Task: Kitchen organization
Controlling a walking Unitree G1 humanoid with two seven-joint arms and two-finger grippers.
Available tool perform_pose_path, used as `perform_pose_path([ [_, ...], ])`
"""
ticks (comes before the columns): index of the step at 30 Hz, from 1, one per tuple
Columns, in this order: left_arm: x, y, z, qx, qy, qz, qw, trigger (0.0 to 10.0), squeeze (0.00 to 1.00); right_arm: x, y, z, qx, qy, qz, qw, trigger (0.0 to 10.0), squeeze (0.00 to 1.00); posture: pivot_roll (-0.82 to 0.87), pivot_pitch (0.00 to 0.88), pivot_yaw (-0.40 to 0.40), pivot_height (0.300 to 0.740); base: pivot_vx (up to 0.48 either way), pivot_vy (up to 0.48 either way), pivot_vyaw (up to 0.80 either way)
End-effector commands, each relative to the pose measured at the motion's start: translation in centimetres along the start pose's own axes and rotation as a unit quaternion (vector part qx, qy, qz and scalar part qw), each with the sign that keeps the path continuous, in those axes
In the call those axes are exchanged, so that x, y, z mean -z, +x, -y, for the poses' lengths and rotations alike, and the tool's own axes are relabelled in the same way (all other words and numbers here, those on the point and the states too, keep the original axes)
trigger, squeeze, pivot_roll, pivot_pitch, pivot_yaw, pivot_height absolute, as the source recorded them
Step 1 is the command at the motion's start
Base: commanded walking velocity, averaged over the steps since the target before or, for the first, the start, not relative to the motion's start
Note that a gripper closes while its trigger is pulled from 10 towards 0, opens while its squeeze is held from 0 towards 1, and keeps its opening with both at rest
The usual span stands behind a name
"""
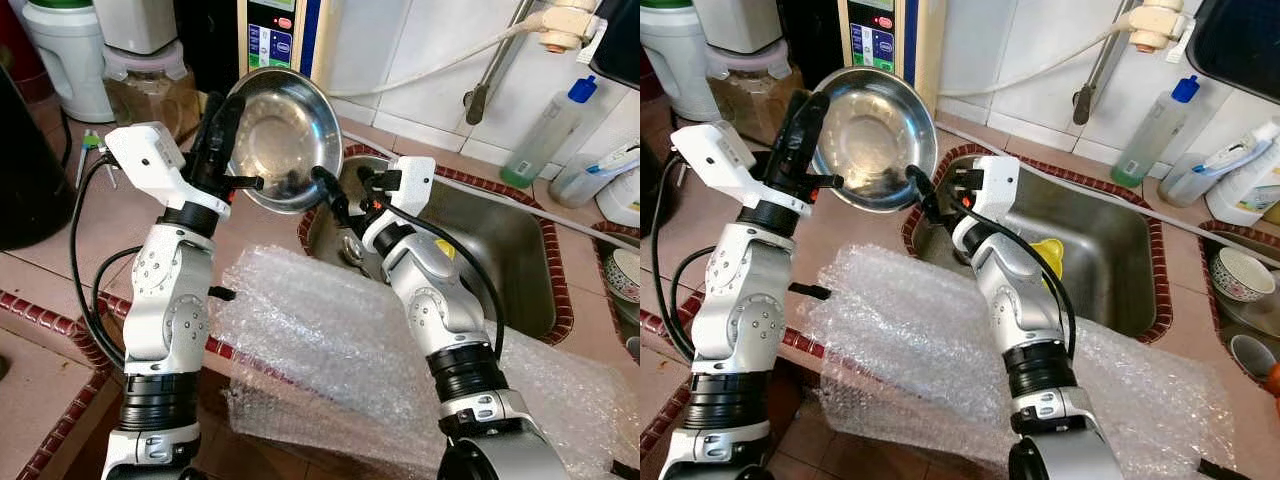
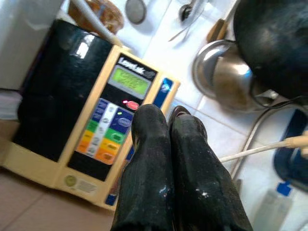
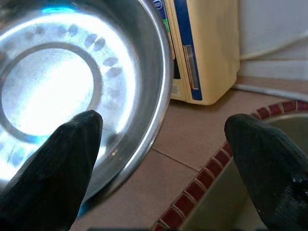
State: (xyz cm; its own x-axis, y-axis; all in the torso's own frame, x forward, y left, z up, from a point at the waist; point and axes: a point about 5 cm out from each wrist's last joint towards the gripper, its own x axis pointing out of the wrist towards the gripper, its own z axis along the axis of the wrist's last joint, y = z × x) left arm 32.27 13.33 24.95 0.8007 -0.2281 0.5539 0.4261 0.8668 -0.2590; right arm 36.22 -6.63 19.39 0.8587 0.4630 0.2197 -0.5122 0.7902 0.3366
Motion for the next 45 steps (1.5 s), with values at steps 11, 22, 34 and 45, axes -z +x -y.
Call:
perform_pose_path([
  [11,0.2,0.0,2.1,0.043,-0.033,-0.005,0.999,0.0,0.00,-1.1,0.5,0.5,0.007,0.082,0.029,0.996,0.0,0.00,0.14,0.086,-0.129,0.740,0.000,0.000,0.00],
  [22,0.1,-0.1,1.7,0.036,-0.027,-0.007,0.999,0.0,0.00,-1.3,0.4,0.7,0.006,0.097,0.034,0.995,0.0,0.00,0.14,0.083,-0.129,0.740,0.000,0.000,0.00],
  [34,0.4,-0.2,1.5,0.033,-0.022,-0.014,0.999,0.0,0.00,-1.4,0.4,0.8,0.009,0.102,0.035,0.994,0.0,0.00,0.14,0.084,-0.131,0.740,0.000,0.000,0.00],
  [45,1.0,-0.5,1.4,0.032,-0.011,-0.030,0.999,0.0,0.00,-1.4,0.4,0.9,0.014,0.107,0.035,0.994,0.0,0.00,0.14,0.087,-0.129,0.740,0.000,0.000,0.00],
])
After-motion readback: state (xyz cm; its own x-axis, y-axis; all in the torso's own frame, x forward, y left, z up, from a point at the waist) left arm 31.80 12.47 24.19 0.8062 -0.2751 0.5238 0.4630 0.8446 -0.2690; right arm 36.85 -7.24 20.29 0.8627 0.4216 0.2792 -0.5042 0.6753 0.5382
